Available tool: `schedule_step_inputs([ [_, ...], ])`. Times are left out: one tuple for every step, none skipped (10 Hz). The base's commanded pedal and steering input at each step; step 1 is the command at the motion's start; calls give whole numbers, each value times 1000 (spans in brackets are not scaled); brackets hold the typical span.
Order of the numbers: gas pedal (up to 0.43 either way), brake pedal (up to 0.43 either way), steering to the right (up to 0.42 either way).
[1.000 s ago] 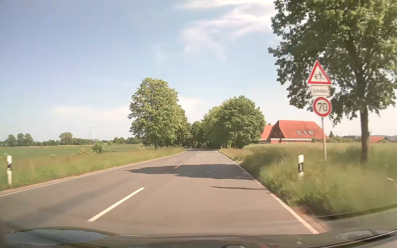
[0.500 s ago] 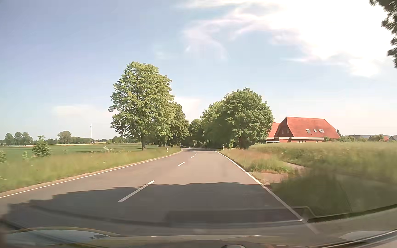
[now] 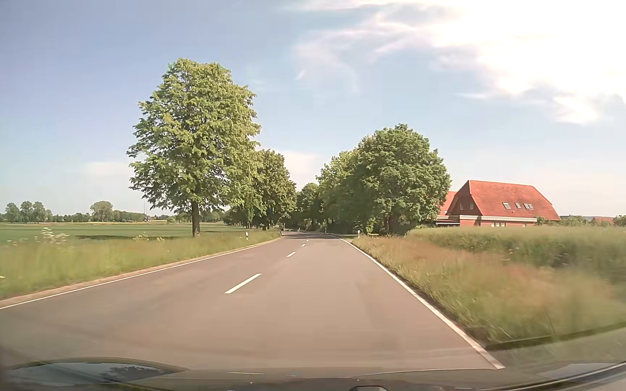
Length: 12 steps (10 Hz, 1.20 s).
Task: Follow the waypoints while adhering to traffic rules and regulations
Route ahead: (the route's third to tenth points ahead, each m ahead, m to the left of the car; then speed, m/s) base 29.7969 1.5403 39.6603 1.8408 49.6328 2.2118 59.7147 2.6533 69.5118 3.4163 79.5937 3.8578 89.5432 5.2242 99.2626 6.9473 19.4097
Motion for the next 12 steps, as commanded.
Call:
schedule_step_inputs([
  [118, 0, -4],
  [130, 0, -4],
  [130, 0, -4],
  [130, 0, -4],
  [138, 0, -4],
  [150, 0, -5],
  [150, 0, -5],
  [150, 0, -5],
  [157, 0, -5],
  [157, 0, -5],
  [157, 0, -6],
  [157, 0, -6],
])
